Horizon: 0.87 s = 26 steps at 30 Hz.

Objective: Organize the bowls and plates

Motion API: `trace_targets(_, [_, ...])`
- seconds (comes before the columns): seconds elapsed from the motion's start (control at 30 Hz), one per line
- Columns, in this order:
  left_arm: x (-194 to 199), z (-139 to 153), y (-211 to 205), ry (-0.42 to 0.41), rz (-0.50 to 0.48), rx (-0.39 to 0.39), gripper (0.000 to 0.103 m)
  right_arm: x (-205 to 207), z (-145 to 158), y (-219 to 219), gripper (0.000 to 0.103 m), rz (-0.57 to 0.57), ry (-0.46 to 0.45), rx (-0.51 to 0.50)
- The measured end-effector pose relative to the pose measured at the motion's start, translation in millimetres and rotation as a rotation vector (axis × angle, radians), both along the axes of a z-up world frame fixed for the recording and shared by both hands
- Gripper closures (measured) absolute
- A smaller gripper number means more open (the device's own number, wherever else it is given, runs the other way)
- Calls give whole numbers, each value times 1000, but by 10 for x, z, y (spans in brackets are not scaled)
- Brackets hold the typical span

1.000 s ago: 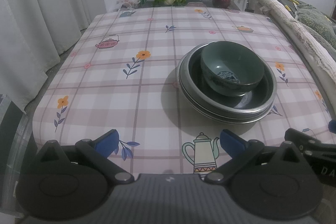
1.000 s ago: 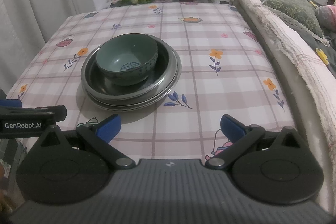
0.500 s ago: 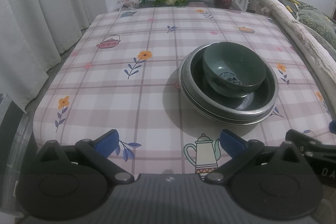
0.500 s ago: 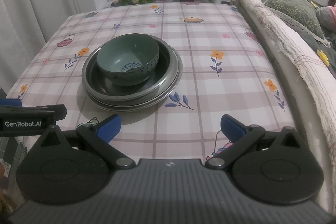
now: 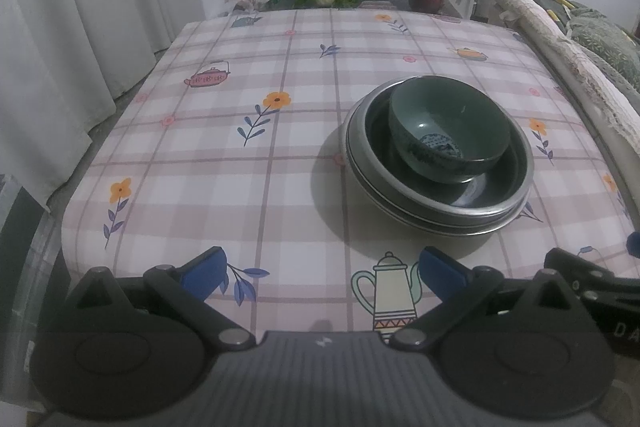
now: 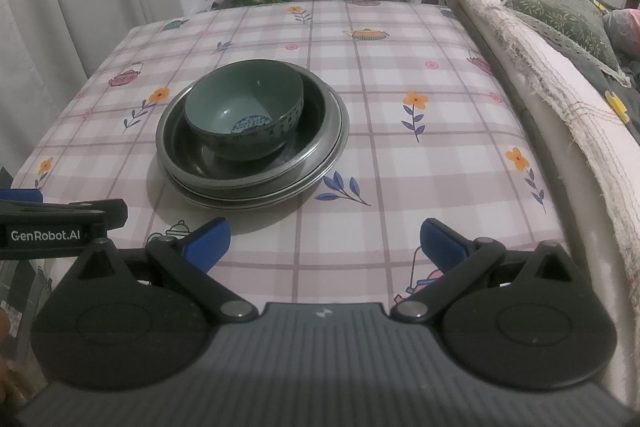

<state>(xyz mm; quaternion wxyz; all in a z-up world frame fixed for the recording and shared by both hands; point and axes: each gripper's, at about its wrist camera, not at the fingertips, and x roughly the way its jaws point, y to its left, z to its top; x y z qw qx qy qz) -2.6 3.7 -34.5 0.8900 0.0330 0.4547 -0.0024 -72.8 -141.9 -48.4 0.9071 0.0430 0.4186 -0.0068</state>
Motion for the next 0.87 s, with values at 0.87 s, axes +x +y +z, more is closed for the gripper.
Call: trace_targets(0.87, [-8, -25, 8, 10, 3, -4, 0, -15, -31, 15, 1, 1, 4, 3])
